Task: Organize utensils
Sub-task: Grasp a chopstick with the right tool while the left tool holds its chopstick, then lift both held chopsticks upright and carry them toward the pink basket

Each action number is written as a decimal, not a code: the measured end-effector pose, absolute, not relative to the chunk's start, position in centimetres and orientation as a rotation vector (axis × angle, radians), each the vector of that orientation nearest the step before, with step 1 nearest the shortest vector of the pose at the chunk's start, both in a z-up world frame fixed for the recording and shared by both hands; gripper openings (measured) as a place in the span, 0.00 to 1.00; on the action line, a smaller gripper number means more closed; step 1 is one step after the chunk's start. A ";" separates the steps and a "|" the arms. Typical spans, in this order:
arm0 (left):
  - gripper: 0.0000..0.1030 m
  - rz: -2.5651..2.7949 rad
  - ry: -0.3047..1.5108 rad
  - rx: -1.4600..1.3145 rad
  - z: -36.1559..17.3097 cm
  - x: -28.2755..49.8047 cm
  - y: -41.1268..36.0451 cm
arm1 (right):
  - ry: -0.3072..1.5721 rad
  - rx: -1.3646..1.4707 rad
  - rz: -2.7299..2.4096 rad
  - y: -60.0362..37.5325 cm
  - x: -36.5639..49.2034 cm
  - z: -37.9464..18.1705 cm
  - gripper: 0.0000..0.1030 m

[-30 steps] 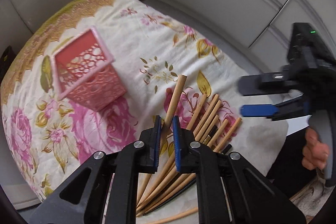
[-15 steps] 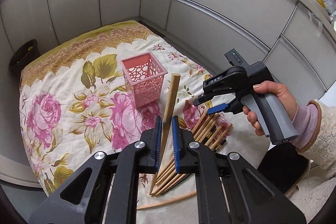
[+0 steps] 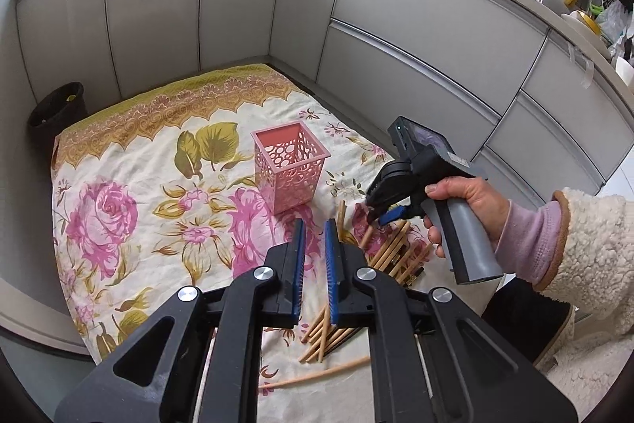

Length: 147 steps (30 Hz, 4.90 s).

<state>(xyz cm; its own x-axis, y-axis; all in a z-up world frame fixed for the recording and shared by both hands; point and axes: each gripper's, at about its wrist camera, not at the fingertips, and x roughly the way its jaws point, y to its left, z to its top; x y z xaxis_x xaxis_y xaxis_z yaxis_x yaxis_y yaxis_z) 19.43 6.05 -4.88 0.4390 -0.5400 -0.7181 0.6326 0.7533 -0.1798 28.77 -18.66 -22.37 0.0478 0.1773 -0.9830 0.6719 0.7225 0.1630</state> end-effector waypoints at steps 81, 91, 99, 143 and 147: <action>0.07 -0.346 0.552 0.002 -3.0 9.5 1.0 | 0.638 0.403 0.031 -16.5 6.4 -4.7 0.07; 0.07 -0.255 0.415 -0.029 0.9 5.3 1.8 | 0.451 0.339 -0.007 -16.7 0.8 1.1 0.07; 0.06 -0.256 0.377 -0.047 2.6 4.7 1.8 | 0.414 0.344 -0.004 -17.6 -0.2 2.5 0.07; 0.06 -0.320 1.202 0.362 -22.6 26.2 -6.5 | 0.667 0.602 -0.066 -27.6 9.0 -7.5 0.08; 0.06 -0.343 1.077 0.388 -21.7 23.5 -6.4 | 0.671 0.606 -0.056 -27.3 8.9 -7.3 0.08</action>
